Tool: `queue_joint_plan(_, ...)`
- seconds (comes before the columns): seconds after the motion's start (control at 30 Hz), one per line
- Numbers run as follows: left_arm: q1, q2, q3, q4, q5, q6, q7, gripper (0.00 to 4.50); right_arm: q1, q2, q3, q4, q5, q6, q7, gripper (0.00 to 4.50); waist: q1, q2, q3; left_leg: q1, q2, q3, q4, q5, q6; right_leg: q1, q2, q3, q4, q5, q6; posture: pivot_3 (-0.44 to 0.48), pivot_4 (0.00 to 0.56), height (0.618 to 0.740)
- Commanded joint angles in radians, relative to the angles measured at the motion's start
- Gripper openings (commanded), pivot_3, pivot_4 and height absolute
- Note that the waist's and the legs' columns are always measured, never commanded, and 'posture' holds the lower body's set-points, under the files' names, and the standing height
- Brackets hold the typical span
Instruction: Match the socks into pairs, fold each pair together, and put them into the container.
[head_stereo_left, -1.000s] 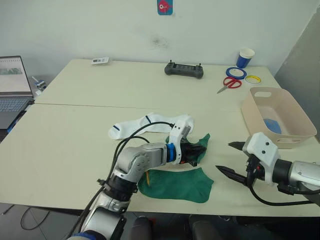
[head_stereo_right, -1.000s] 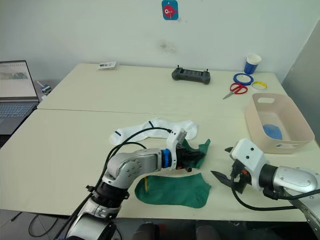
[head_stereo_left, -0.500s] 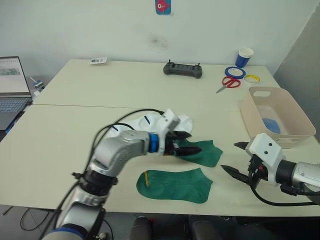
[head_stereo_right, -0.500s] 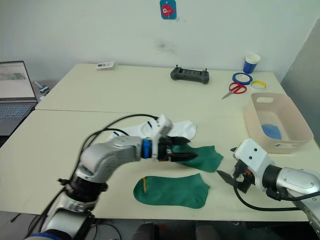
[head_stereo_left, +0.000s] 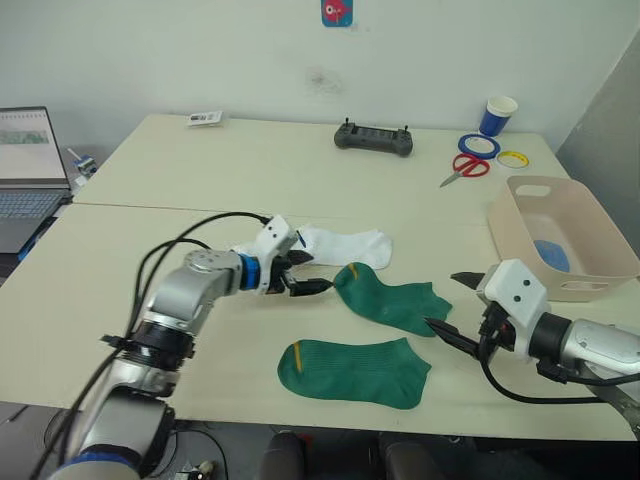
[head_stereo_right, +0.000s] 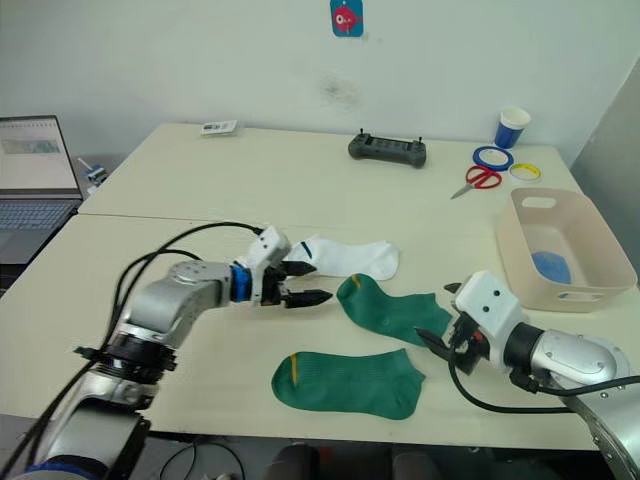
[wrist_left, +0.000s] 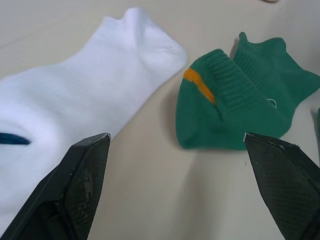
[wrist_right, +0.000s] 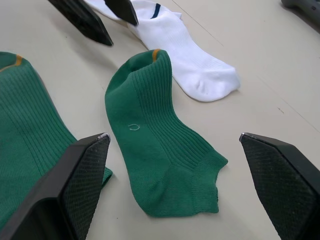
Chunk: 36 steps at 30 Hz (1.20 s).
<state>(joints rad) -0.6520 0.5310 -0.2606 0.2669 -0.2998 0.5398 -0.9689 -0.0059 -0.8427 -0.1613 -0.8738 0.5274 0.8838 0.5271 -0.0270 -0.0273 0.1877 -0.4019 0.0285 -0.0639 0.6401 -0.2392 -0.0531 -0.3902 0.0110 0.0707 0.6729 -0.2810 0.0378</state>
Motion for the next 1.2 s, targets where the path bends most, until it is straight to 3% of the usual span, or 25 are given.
queue_joint_plan(0.03, -0.063, -0.045, -0.003, 0.071, 0.066, -0.089, 0.025, 4.06, 0.0, 0.002, -0.009, -0.025, -0.012, -0.014, -0.012, 4.5, 0.0, 0.0, 0.0, 0.0, 0.0, 0.0, 0.0, 0.0, 0.0, 0.0, 0.0, 0.0, 0.0, 0.0, 0.0, 0.0, 0.15, 0.74)
queue_joint_plan(0.23, -0.085, -0.11, -0.022, 0.118, 0.089, -0.107, -0.035, 2.24, 0.028, 0.019, -0.015, -0.015, -0.033, -0.021, -0.033, 4.5, -0.003, 0.0, 0.0, 0.0, 0.001, 0.0, 0.0, 0.0, 0.0, 0.0, 0.001, 0.0, 0.001, 0.0, 0.0, 0.0, 0.15, 0.74)
queue_joint_plan(0.47, -0.043, -0.066, -0.023, 0.027, 0.072, -0.04, -0.143, 0.01, 0.016, 0.107, 0.007, 0.072, -0.076, -0.021, -0.103, 4.5, -0.007, 0.0, 0.0, 0.001, 0.001, -0.001, 0.0, 0.0, 0.0, 0.0, 0.001, 0.0, 0.003, 0.0, 0.0, 0.0, 0.15, 0.74)
queue_joint_plan(0.73, -0.037, -0.037, -0.016, 0.013, 0.078, -0.025, -0.157, 0.01, -0.099, 0.269, 0.124, 0.326, -0.181, -0.08, -0.189, 4.5, -0.006, 0.0, 0.0, 0.002, 0.001, 0.0, 0.001, 0.0, 0.0, 0.0, 0.001, 0.001, 0.005, 0.0, 0.0, 0.0, 0.15, 0.74)
queue_joint_plan(0.87, -0.025, -0.038, -0.017, -0.004, 0.08, -0.019, -0.154, 0.01, -0.112, 0.286, 0.162, 0.417, -0.199, -0.067, -0.162, 4.5, -0.005, 0.0, 0.0, 0.001, 0.001, 0.0, 0.001, 0.0, 0.0, -0.001, 0.001, 0.0, 0.005, 0.0, -0.001, 0.0, 0.15, 0.74)
queue_joint_plan(0.97, -0.015, -0.037, -0.016, -0.017, 0.081, -0.016, -0.151, 0.0, -0.1, 0.288, 0.173, 0.423, -0.193, -0.04, -0.148, 3.91, -0.005, 0.0, 0.0, 0.001, 0.001, -0.001, 0.0, 0.0, 0.0, -0.001, 0.001, 0.0, 0.005, 0.0, -0.001, 0.0, 0.15, 0.74)
queue_joint_plan(1.2, 0.001, -0.029, -0.013, -0.037, 0.082, -0.009, -0.149, 0.0, -0.079, 0.308, 0.178, 0.392, -0.185, -0.024, -0.146, 1.42, -0.006, 0.0, 0.0, 0.002, 0.001, -0.001, 0.001, 0.0, 0.0, -0.001, 0.001, 0.0, 0.006, 0.0, -0.001, 0.0, 0.15, 0.74)
